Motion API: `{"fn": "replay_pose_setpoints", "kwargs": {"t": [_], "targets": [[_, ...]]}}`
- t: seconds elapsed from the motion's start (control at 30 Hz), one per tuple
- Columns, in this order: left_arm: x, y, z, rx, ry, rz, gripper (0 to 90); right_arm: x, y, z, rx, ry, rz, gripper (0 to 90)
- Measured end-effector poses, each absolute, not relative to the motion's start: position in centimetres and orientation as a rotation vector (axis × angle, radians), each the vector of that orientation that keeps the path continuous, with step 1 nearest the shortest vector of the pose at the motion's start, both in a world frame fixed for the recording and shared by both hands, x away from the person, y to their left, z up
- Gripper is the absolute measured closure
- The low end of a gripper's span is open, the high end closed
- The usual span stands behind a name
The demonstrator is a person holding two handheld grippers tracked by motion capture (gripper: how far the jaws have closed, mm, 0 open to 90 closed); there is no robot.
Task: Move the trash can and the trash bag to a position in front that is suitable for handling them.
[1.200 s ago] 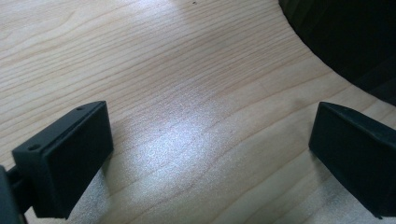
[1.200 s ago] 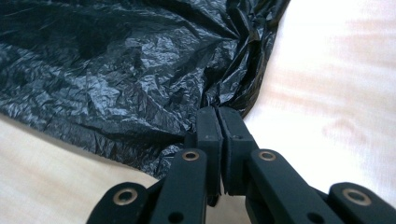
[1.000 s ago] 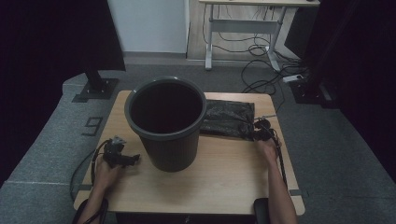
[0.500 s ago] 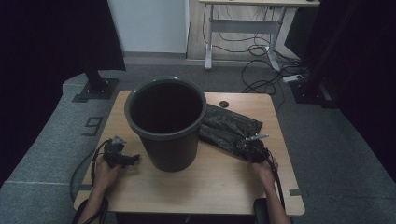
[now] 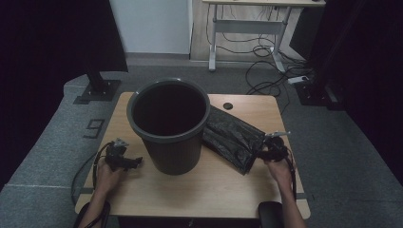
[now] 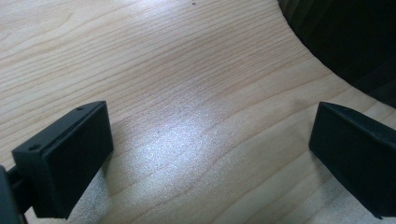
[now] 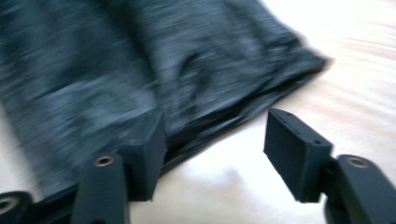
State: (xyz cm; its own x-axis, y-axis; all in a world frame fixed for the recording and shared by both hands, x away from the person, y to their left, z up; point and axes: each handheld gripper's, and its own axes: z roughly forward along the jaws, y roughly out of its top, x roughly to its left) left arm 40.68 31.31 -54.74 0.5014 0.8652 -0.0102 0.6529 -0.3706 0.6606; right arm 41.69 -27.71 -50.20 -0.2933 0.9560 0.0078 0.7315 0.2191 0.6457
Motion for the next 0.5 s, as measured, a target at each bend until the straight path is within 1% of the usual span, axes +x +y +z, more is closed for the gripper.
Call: {"fn": "replay_pose_setpoints", "kwargs": {"t": [0.07, 0.17, 0.33, 0.37, 0.43, 0.5], "targets": [[40.7, 31.3, -54.7, 2.141, 1.238, 0.455, 0.0, 43.3, -28.7, -50.4, 1.569, 2.087, 0.744, 33.3], [40.7, 31.3, -54.8, 2.142, 1.235, 0.455, 0.0, 45.3, -29.4, -50.8, 1.541, 2.078, 0.709, 32.2], [40.7, 31.3, -54.8, 2.142, 1.234, 0.456, 0.0, 48.0, -30.0, -51.4, 1.557, 2.064, 0.692, 34.7], [40.7, 31.3, -54.8, 2.142, 1.234, 0.456, 0.0, 48.4, -30.0, -51.6, 1.565, 2.069, 0.663, 37.2], [40.7, 31.3, -54.8, 2.143, 1.233, 0.455, 0.0, 49.0, -30.1, -52.0, 1.559, 2.09, 0.668, 46.4], [40.7, 31.3, -54.8, 2.143, 1.231, 0.454, 0.0, 49.2, -30.3, -52.6, 1.605, 2.126, 0.685, 58.0]]}}
